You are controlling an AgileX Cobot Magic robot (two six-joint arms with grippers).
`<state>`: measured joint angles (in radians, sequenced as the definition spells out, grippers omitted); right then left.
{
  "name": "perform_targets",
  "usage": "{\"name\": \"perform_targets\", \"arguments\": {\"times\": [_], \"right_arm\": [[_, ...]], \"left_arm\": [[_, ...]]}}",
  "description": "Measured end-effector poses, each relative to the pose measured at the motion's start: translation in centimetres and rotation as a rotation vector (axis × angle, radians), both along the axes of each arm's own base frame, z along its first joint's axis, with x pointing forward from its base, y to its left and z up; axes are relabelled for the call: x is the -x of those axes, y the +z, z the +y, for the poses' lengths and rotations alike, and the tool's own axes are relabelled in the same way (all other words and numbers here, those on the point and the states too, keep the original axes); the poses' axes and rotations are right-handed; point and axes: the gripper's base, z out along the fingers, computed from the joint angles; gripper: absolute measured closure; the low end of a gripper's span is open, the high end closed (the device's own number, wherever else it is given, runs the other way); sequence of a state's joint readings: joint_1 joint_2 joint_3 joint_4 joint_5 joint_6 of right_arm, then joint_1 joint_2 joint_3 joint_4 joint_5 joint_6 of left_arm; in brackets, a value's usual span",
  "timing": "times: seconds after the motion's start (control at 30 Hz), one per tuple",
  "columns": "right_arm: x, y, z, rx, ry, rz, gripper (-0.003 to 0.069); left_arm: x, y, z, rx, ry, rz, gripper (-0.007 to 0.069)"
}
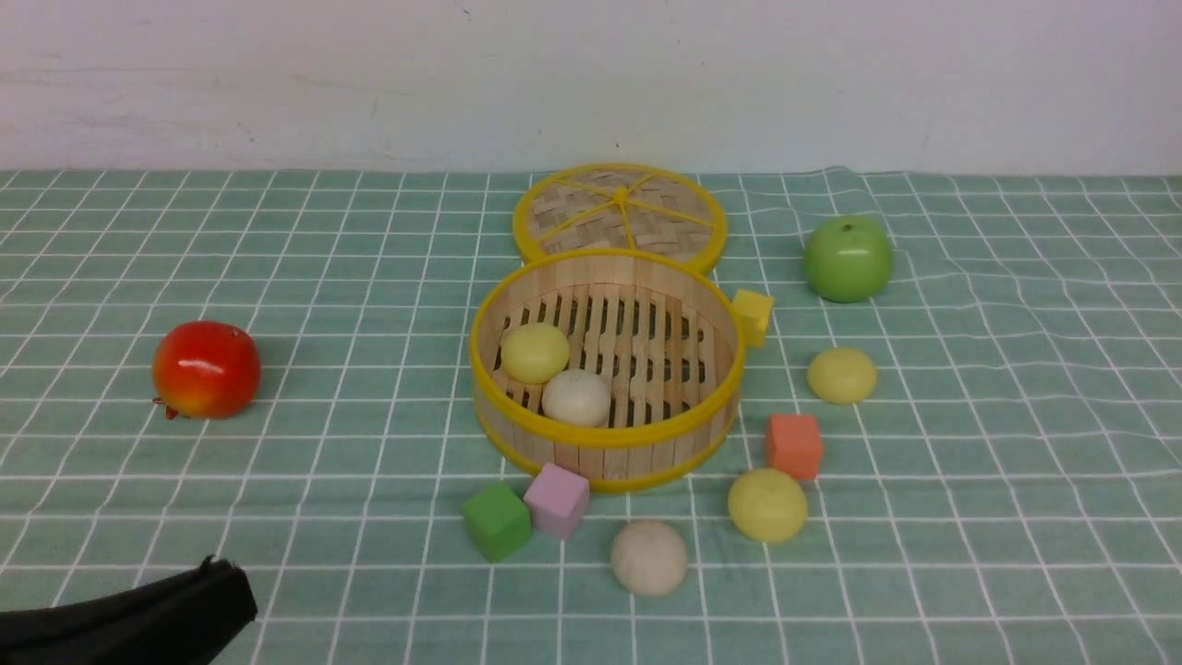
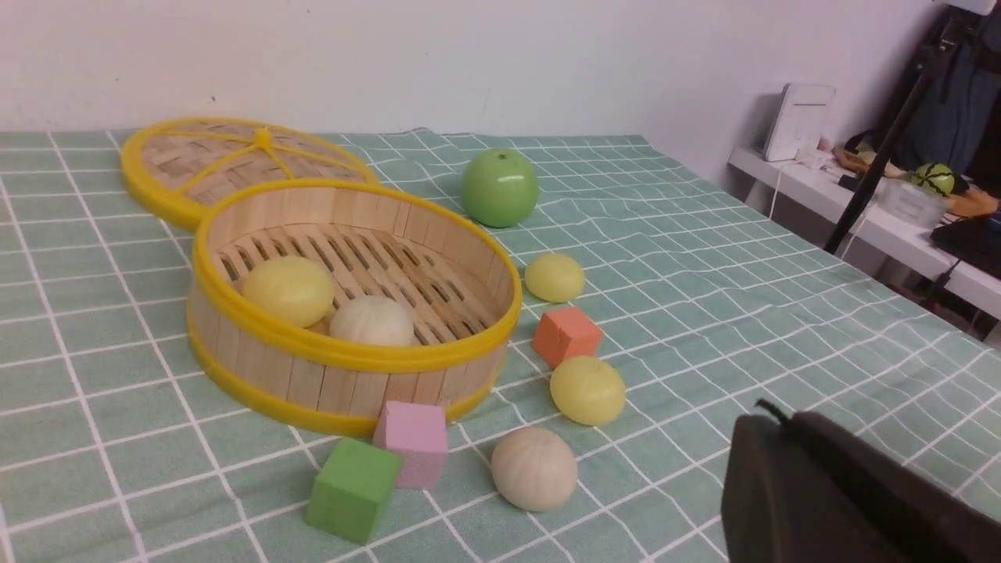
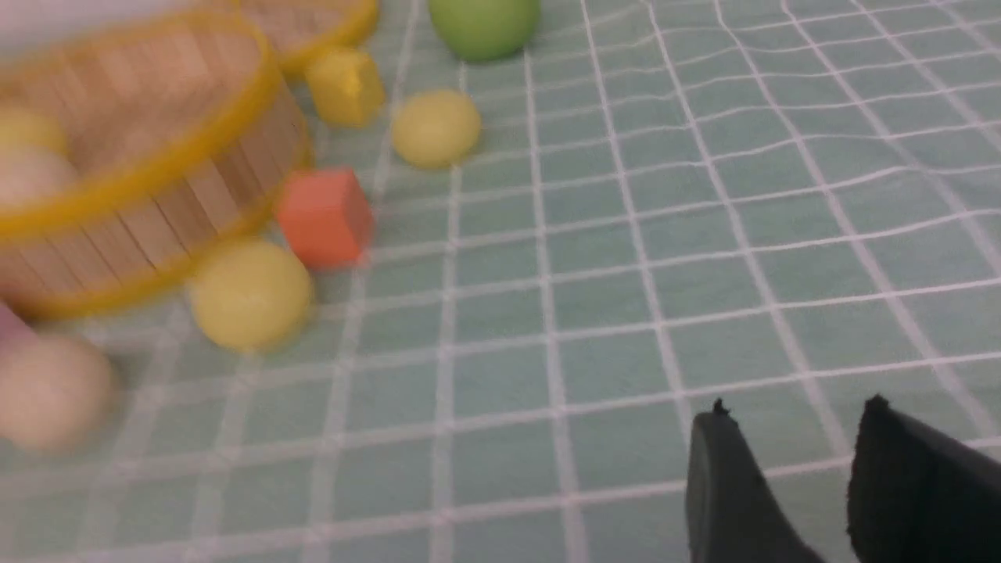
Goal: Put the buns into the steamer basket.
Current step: Use the right arm to grab a steamed stuffed bun
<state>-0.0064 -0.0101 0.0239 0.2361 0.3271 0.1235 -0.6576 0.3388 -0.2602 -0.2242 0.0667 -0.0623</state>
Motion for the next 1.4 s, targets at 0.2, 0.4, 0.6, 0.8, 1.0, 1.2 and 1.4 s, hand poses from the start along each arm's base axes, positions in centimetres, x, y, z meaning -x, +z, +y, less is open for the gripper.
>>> {"name": "perform_targets", "arguments": {"times": [0.2, 0.4, 0.6, 0.8, 1.0, 1.2, 1.4], "right_arm": [[-0.2, 1.3, 0.2, -0.433, -0.053, -0.113, 0.0419], [-0.1, 2.4, 0.7, -0.491, -0.007, -0.069, 0.0446], [-1.5, 8.5, 2.4, -0.137, 0.239, 0.333, 0.0548], [-7.0, 11.6, 2.6, 0.038, 0.338, 0.648, 0.0629], [-15.5, 11.6, 4.5, 0.111, 0.475, 0.798, 0.0657], [-20.9, 10.5, 13.4, 0.291, 0.721, 0.835, 0.0654], [-23.5, 8.4, 21.1, 0.486, 0.824, 0.855, 0.0596]], "left_arm": [[0.0, -0.1, 0.0, -0.005, -0.002, 0.006, 0.0638], [0.0, -0.1, 0.0, -0.005, -0.002, 0.006, 0.0638], [0.0, -0.1, 0.0, -0.005, -0.002, 0.007, 0.0638], [0.0, -0.1, 0.0, -0.005, -0.002, 0.007, 0.0638], [0.0, -0.1, 0.0, -0.005, -0.002, 0.007, 0.0634], [0.0, -0.1, 0.0, -0.005, -0.002, 0.007, 0.0627], [0.0, -0.1, 0.0, -0.005, -0.002, 0.007, 0.0623]]}}
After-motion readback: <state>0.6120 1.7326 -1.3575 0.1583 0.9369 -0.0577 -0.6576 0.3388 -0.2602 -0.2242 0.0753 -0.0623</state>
